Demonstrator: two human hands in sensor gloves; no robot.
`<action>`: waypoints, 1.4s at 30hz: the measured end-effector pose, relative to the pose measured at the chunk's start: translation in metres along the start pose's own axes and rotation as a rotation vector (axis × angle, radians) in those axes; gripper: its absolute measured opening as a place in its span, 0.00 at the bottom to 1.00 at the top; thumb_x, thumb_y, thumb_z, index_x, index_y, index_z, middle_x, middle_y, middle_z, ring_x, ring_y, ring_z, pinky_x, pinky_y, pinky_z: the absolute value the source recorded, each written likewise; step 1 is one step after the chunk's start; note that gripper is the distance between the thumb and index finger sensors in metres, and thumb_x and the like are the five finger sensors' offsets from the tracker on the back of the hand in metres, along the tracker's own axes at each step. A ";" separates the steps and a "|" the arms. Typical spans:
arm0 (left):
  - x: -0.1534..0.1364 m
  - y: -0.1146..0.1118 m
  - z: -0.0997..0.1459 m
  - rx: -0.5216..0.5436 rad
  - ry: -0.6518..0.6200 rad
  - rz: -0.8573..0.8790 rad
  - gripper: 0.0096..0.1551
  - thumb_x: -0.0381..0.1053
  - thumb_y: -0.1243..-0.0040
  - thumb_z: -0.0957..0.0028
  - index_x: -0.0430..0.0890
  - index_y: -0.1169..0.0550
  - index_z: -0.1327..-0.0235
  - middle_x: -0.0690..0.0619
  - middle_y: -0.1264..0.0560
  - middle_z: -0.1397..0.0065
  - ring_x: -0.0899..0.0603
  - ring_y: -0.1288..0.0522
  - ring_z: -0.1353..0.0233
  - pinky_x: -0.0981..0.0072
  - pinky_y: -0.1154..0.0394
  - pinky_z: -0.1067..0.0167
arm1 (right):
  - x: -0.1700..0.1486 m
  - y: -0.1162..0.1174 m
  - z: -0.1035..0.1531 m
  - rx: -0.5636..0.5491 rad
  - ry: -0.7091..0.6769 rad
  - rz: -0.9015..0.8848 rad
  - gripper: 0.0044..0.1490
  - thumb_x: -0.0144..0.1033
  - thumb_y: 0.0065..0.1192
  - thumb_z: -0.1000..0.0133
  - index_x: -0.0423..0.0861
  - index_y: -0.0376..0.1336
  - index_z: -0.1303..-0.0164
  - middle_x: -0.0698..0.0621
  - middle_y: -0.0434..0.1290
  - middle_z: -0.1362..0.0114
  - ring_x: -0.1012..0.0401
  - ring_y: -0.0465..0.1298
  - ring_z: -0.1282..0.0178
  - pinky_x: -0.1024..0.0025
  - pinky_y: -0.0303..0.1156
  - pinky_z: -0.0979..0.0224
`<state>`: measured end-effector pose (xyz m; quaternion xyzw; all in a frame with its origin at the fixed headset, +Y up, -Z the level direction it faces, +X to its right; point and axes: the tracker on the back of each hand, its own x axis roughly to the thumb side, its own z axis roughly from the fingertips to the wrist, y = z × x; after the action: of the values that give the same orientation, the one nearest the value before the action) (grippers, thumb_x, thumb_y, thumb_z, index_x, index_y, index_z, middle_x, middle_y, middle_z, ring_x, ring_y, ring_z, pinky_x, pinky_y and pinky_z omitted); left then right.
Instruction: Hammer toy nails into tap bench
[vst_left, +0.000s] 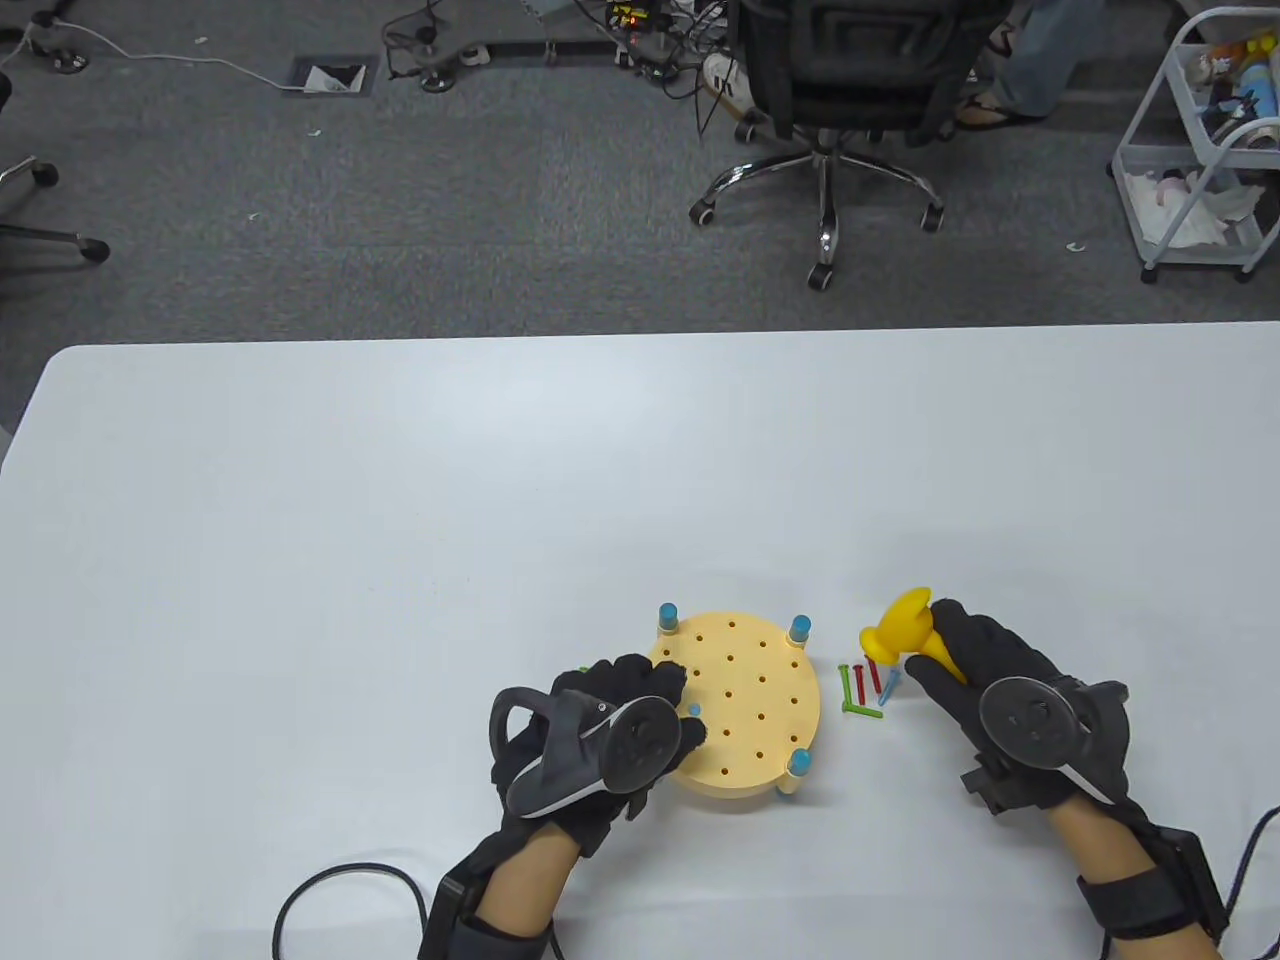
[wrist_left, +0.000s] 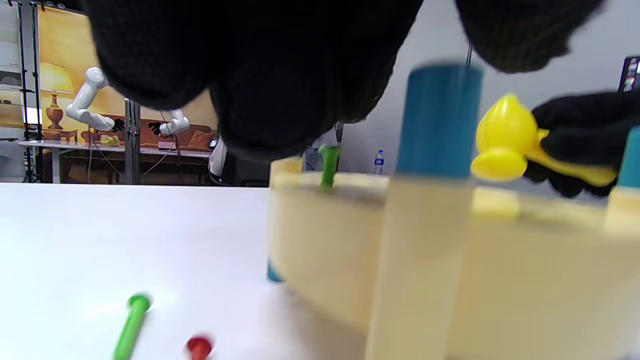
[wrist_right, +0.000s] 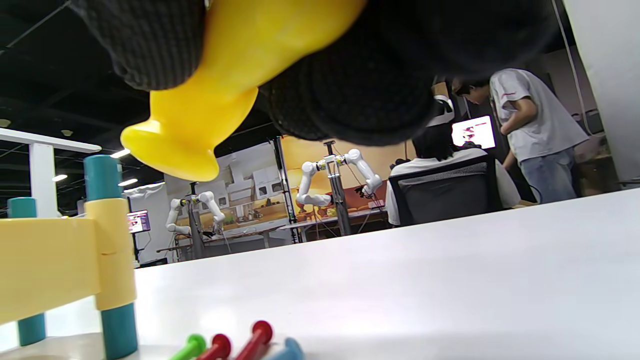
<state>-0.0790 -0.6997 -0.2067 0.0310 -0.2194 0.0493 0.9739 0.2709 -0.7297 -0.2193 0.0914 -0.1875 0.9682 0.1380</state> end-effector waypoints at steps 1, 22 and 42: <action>-0.001 -0.004 0.002 0.022 0.000 -0.022 0.38 0.69 0.43 0.62 0.51 0.22 0.42 0.44 0.19 0.43 0.48 0.17 0.53 0.51 0.22 0.51 | 0.005 -0.001 0.001 -0.004 -0.017 -0.004 0.41 0.57 0.55 0.51 0.46 0.61 0.31 0.49 0.77 0.43 0.60 0.81 0.60 0.72 0.80 0.60; -0.003 -0.018 0.013 -0.015 -0.026 0.045 0.31 0.62 0.30 0.65 0.48 0.19 0.51 0.45 0.16 0.54 0.49 0.16 0.61 0.52 0.20 0.55 | 0.196 0.013 -0.041 0.293 -0.469 0.228 0.42 0.49 0.56 0.47 0.41 0.56 0.24 0.46 0.73 0.35 0.57 0.80 0.53 0.71 0.80 0.54; -0.002 -0.018 0.012 -0.036 -0.017 0.049 0.30 0.61 0.30 0.64 0.48 0.19 0.50 0.44 0.16 0.52 0.48 0.16 0.59 0.50 0.21 0.54 | 0.214 -0.009 -0.054 0.217 -0.454 0.167 0.40 0.44 0.61 0.48 0.41 0.60 0.26 0.40 0.76 0.40 0.54 0.80 0.60 0.68 0.80 0.61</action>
<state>-0.0839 -0.7191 -0.1978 0.0084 -0.2291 0.0687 0.9710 0.0644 -0.6502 -0.2167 0.3047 -0.1156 0.9454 0.0014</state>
